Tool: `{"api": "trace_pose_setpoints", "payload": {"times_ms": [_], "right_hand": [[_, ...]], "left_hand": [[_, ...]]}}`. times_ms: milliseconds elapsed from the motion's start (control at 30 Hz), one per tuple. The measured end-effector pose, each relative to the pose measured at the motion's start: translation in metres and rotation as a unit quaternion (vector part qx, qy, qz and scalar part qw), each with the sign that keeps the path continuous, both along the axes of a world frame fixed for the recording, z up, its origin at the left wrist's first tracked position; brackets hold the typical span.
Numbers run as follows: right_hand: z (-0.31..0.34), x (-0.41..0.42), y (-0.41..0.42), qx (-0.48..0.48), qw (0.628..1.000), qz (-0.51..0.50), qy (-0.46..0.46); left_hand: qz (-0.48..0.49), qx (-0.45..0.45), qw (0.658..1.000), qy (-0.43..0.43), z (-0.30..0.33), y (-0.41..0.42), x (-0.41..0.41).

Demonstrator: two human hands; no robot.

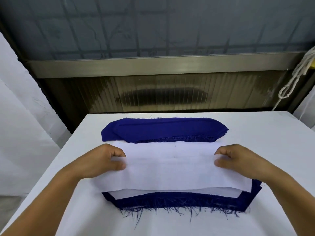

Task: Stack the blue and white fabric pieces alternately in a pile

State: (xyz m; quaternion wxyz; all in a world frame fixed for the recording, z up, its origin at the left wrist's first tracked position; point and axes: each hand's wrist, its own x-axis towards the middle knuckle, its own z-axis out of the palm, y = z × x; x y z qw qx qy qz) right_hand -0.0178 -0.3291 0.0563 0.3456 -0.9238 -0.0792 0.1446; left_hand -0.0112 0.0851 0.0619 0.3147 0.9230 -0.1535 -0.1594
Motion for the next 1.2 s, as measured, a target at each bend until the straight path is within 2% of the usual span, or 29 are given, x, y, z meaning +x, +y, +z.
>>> {"api": "trace_pose_setpoints", "payload": {"times_ms": [100, 167, 300, 367, 467, 533, 867, 1033, 1200], "right_hand": [[-0.014, 0.009, 0.003, -0.044, 0.996, -0.057, -0.049], [-0.016, 0.007, 0.005, -0.044, 0.984, -0.102, -0.142], [-0.022, -0.016, 0.003, -0.046, 0.906, -0.1, -0.409], [-0.039, -0.032, -0.003, -0.057, 0.88, -0.053, -0.469], [-0.069, -0.055, -0.007, -0.064, 0.882, 0.022, -0.467], [-0.081, -0.064, -0.007, -0.063, 0.89, 0.038, -0.451], [-0.088, -0.071, -0.01, -0.048, 0.889, 0.024, -0.454], [-0.086, -0.074, -0.013, -0.048, 0.895, 0.014, -0.443], [-0.065, -0.059, 0.001, -0.043, 0.912, 0.022, -0.407]], "left_hand": [[0.071, 0.019, 0.995, -0.061, -0.012, -0.008, 0.006], [0.144, -0.014, 0.981, -0.128, -0.012, -0.013, 0.005], [0.139, -0.038, 0.933, -0.331, -0.015, -0.016, -0.016], [0.11, -0.032, 0.918, -0.379, -0.029, -0.014, -0.032], [0.058, -0.011, 0.927, -0.371, -0.06, -0.012, -0.055], [0.04, -0.004, 0.933, -0.357, -0.074, -0.012, -0.066], [0.01, -0.011, 0.924, -0.381, -0.087, -0.007, -0.067], [0.013, 0.001, 0.94, -0.34, -0.083, -0.005, -0.069], [0.02, 0.053, 0.943, -0.329, -0.06, -0.026, -0.052]]}}
